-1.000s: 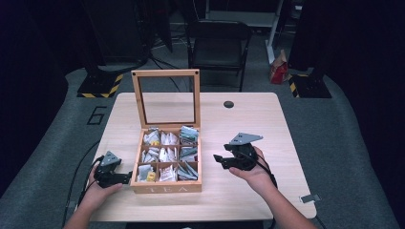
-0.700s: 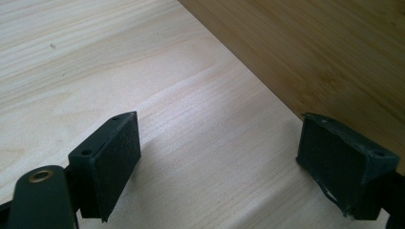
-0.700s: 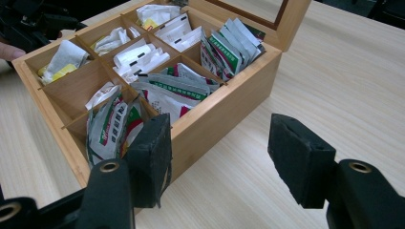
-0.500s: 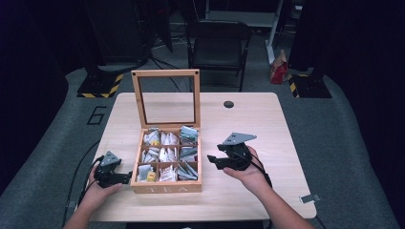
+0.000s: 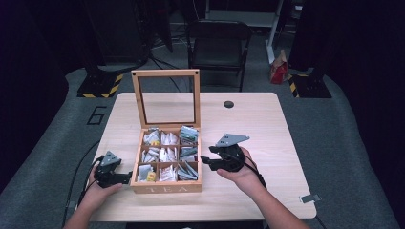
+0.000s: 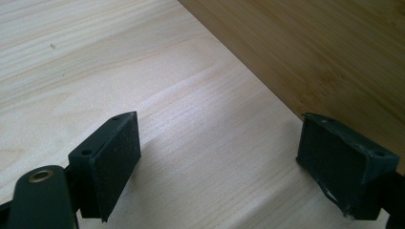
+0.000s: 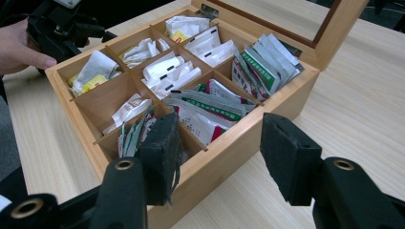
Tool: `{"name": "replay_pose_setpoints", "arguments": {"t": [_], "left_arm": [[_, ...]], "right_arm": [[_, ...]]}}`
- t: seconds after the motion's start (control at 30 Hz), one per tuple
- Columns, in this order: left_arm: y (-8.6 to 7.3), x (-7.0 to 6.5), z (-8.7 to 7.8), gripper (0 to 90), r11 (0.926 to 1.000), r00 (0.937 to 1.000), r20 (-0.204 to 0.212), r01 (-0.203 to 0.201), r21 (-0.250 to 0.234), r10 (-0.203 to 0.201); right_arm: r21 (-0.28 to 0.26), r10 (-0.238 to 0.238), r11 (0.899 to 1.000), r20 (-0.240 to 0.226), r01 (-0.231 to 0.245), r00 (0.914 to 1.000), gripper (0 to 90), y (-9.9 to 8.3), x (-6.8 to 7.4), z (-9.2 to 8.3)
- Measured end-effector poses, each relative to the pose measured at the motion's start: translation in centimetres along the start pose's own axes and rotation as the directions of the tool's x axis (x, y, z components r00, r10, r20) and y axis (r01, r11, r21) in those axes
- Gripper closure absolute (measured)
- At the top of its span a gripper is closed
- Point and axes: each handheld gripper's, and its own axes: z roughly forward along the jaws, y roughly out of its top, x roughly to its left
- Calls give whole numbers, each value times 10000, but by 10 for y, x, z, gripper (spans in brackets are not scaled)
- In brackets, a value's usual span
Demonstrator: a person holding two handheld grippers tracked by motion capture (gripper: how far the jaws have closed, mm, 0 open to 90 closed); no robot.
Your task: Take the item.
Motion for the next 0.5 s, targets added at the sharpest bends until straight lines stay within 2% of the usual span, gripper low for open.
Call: {"name": "replay_pose_setpoints", "arguments": {"t": [0.1,0.4,0.5], "left_arm": [[0,0,0,142,10000,10000,3,4,-1,-4],[0,0,0,142,10000,10000,-1,7,-7,-7],[0,0,0,142,10000,10000,-1,12,-8,-12]], "right_arm": [[11,-231,9997,-27,231,9997,492,0,2,3],[173,-193,9997,-308,198,9993,553,-6,9,12],[233,-134,9996,-539,146,9985,580,-7,11,16]]}}
